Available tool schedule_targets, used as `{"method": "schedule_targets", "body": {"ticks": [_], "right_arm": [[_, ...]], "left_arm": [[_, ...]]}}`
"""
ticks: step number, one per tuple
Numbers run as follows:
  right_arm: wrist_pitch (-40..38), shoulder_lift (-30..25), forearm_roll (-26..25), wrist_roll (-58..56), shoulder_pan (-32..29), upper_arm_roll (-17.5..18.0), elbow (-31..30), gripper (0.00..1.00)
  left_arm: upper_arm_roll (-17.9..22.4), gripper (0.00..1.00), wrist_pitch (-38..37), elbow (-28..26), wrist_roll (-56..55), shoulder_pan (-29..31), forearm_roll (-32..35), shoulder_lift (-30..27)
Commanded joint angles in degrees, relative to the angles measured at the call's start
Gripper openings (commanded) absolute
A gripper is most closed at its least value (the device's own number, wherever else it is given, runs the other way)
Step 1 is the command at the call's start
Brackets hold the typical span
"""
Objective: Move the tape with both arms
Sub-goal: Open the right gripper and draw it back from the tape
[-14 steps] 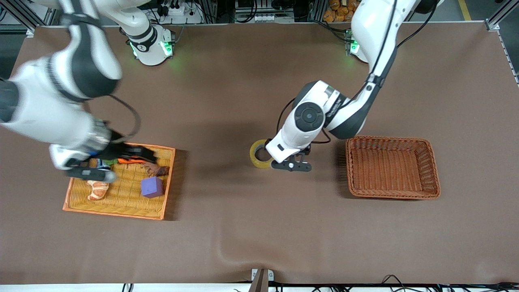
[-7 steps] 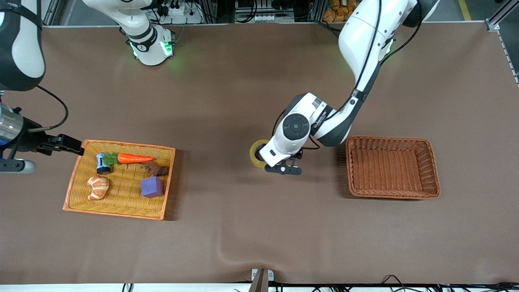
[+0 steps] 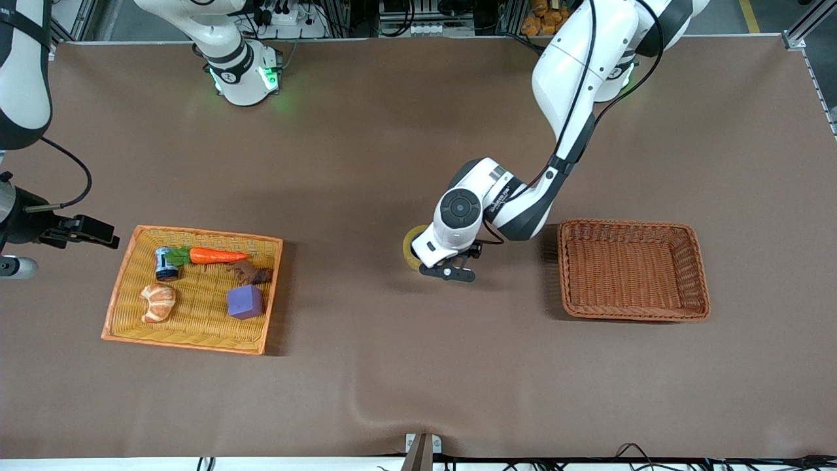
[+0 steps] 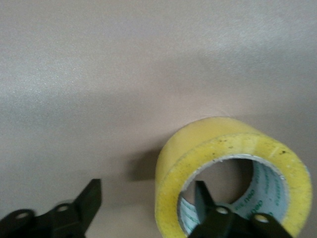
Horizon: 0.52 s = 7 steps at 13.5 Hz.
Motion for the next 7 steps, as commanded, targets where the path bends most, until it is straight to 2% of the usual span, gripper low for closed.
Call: {"method": "schedule_targets", "body": {"ticks": [1,4,6,7], "right_arm": [[-1.12,0.55,-0.88,-0.62,-1.35,1.43,1.57,1.00],[-1.04,0.55,-0.70,-1.31,-1.70,1.43,1.48,1.00],[-1.12,0.55,0.09,-1.67,-2.40,1.52,1.30,1.00],[-1.12,0.64,0.09,-1.67,-2.41,1.43,1.04,1.00]], "left_arm": [[0.40,0.00,0.19,1.27,-0.45,-0.55,1.43,0.89],[0.40,0.00,0.19,1.36,-0.71,-0.20,0.64,0.36],[0.40,0.00,-1.82,1.01,-0.80,1.20,0.55,-3.05],[0.14,0.00,-5.84,1.10,-0.62,3.21,0.12,-6.11]]}}
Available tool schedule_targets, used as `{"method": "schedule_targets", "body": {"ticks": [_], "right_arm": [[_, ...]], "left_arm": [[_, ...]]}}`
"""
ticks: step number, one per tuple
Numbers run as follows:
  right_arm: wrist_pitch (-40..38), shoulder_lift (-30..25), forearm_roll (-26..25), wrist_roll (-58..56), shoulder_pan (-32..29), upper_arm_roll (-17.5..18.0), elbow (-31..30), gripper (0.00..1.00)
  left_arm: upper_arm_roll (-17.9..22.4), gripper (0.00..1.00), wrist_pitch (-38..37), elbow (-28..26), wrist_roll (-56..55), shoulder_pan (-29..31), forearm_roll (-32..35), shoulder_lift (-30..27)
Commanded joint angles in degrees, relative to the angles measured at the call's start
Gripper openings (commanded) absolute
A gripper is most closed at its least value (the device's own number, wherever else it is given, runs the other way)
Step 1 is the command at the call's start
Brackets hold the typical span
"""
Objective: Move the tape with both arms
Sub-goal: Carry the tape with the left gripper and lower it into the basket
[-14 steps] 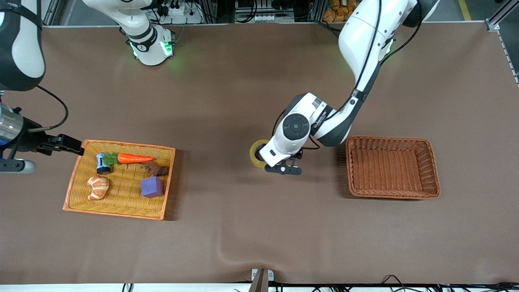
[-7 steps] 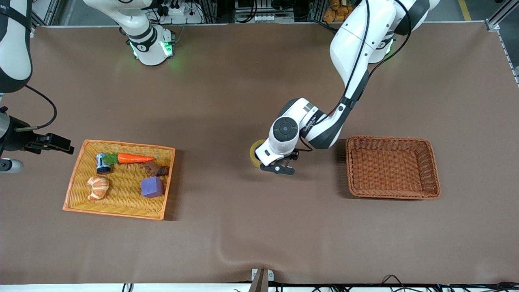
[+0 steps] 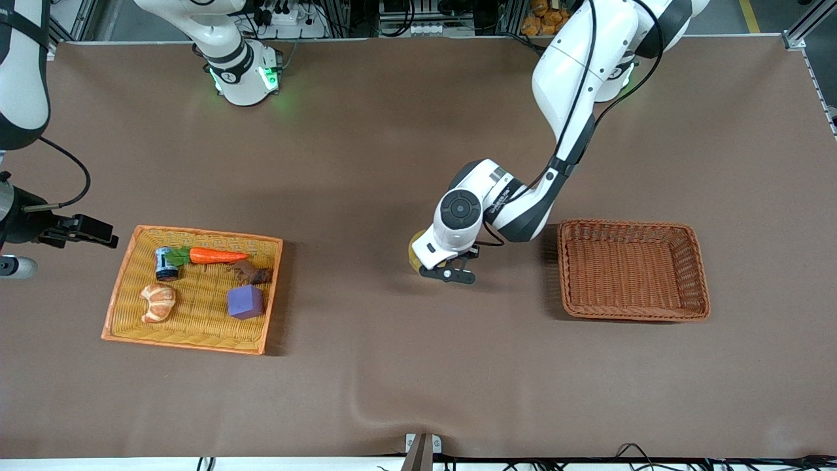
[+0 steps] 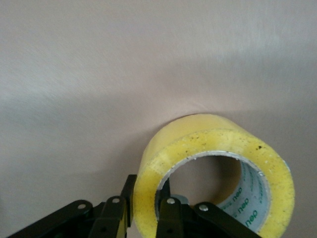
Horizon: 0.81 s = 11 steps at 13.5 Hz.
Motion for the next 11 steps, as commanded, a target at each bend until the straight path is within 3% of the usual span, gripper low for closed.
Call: {"method": "schedule_targets", "body": {"ticks": [1,6,11], "right_arm": [[-0.93,0.62,0.11,-0.95,-1.88,1.34,0.93,1.00],[-0.84,0.80,0.11,-0.78,-1.89,1.52,1.11,1.00],[-1.19,0.80,0.03,-0.86,-1.71,1.61,1.46,1.00]], "left_arm": [[-0.60,0.00,-8.34,-0.44,-0.01,5.05,-1.12,-8.36],[-0.70,0.00,-19.86,-2.11,0.79,16.91,-5.08,-18.49],[-0.61,0.00,-20.68,-11.41,13.17,27.47,-5.00,-23.15]]}}
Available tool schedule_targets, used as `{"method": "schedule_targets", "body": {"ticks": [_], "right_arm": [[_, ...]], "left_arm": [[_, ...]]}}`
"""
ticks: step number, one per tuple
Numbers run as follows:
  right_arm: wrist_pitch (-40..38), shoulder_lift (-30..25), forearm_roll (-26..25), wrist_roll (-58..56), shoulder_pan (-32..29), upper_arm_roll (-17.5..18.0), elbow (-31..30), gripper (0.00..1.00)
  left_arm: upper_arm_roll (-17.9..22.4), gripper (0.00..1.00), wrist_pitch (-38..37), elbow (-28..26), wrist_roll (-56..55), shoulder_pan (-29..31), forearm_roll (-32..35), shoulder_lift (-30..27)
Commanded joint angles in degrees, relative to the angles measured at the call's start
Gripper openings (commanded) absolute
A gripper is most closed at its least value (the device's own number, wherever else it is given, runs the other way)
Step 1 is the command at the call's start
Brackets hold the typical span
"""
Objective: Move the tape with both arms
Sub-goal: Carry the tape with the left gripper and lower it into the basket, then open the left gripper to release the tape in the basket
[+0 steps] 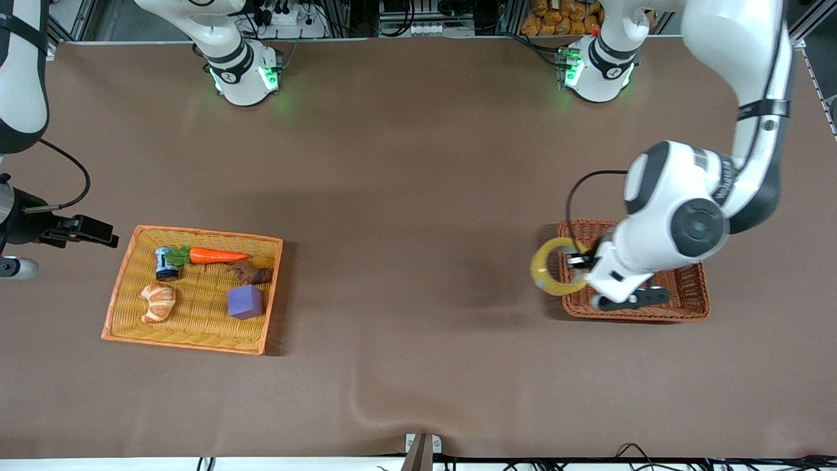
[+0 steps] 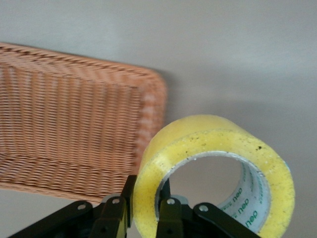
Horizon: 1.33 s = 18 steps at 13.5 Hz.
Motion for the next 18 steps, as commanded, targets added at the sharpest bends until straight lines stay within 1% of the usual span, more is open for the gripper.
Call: {"method": "schedule_targets", "body": {"ticks": [1,3,5,6,8,10,11,12,14,15,16,18], "right_arm": [[-0.84,0.41,0.02,-0.68,-1.19,0.92,1.54,1.00],[-0.84,0.41,0.11,-0.68,-1.19,0.92,1.54,1.00],[-0.84,0.41,0.02,-0.77,-1.19,0.92,1.54,1.00],[-0.84,0.41,-0.07,-0.77,-1.10,0.92,1.63,1.00],[-0.84,0.23,-0.07,-0.95,-1.10,0.92,1.63,1.00],[-1.36,-0.55,-0.07,-0.86,-0.93,1.09,1.54,1.00],[-3.02,-1.17,-0.41,-1.03,-0.93,1.09,1.46,1.00],[-3.30,-2.83,-0.51,-1.03,-1.01,1.09,0.50,1.00],[-0.77,-8.79,-0.59,-1.12,-1.10,1.00,-4.32,1.00],[-0.06,-11.86,-0.59,-1.04,-1.10,1.00,-7.22,1.00],[-0.31,-13.64,-0.59,-0.77,-1.10,0.92,-8.12,1.00],[-1.10,-14.09,-0.59,-0.60,-1.10,0.92,-8.04,1.00]], "left_arm": [[-0.57,0.00,0.66,-6.20,3.52,3.66,-1.42,-2.89],[-0.57,0.00,3.36,-9.70,4.30,7.09,-0.98,-2.45],[-0.48,0.00,8.11,-13.75,5.36,7.63,-0.63,-2.36],[-0.40,0.00,9.78,-14.72,5.63,7.89,-0.19,-1.66],[-0.48,0.00,11.46,-15.78,7.46,9.90,3.75,-0.78],[-0.40,0.00,12.35,-16.14,10.53,10.62,4.82,-0.34],[-0.39,0.00,12.96,-16.14,11.42,11.58,5.08,0.18],[-0.48,0.00,13.31,-16.23,12.47,12.46,5.26,0.89],[-0.31,0.00,13.66,-16.23,15.72,12.82,5.35,1.59],[-0.05,0.28,13.67,-16.14,16.69,12.90,5.35,2.03],[-0.13,0.99,13.67,-16.05,16.88,13.25,5.44,2.04],[0.13,1.00,12.88,-15.18,17.32,13.52,5.35,1.16]]}}
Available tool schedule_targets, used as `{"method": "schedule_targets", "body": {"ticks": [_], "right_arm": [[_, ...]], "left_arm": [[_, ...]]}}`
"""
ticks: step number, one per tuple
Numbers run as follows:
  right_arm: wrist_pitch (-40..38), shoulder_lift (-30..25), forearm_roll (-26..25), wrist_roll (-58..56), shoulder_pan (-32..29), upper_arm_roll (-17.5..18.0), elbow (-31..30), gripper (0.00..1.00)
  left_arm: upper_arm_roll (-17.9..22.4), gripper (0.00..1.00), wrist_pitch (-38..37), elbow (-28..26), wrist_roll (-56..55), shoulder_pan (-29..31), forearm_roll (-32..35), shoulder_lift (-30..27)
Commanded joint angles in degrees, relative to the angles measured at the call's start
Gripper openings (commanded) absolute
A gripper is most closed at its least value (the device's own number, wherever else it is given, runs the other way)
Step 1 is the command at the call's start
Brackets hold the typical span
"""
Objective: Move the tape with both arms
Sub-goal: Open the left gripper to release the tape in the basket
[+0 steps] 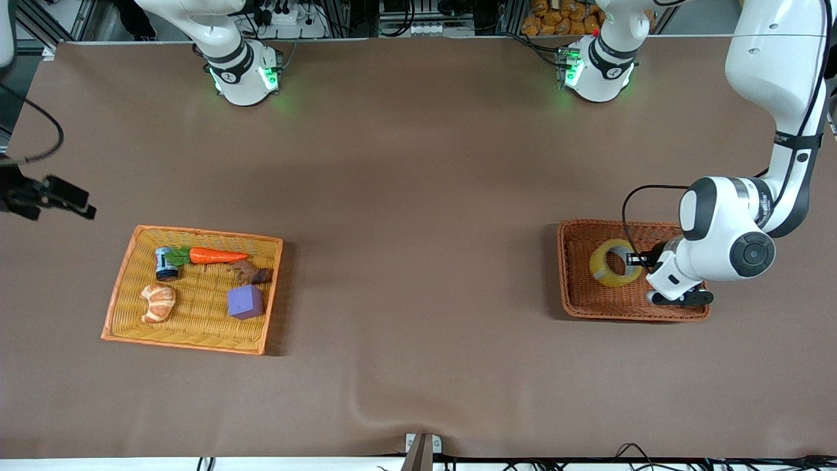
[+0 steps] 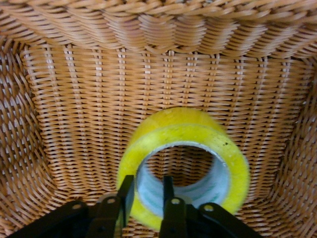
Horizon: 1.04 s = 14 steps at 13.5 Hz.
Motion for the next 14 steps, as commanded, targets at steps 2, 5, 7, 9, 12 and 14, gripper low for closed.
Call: {"method": "schedule_targets", "body": {"ticks": [2,5,7,9,12,14], "right_arm": [[1.02,-2.99,-0.58,-0.26,-1.21,0.86,-3.84,1.00],[1.11,-2.81,-0.58,-0.71,-1.39,0.78,-3.66,1.00],[0.93,-2.81,-0.58,-0.70,-1.30,0.78,-3.49,1.00],[0.76,-2.90,-0.58,-0.53,-1.30,0.78,-3.22,1.00],[0.67,-2.90,-0.58,-0.27,-1.13,0.86,-3.22,1.00],[0.67,-2.90,-0.58,-0.09,-0.86,0.95,-3.31,1.00]], "left_arm": [[-0.57,1.00,-0.80,3.37,0.88,1.95,1.36,-3.10],[-0.92,1.00,-10.42,13.10,1.84,1.78,1.27,-4.34],[-1.18,1.00,-18.60,20.93,3.59,1.52,0.75,-4.86],[-1.27,1.00,-21.80,22.90,4.39,1.52,0.66,-9.06],[-1.88,1.00,-23.37,22.37,4.48,1.43,0.39,-16.80],[-2.24,1.00,-25.93,22.29,4.66,1.52,0.39,-20.06]]}}
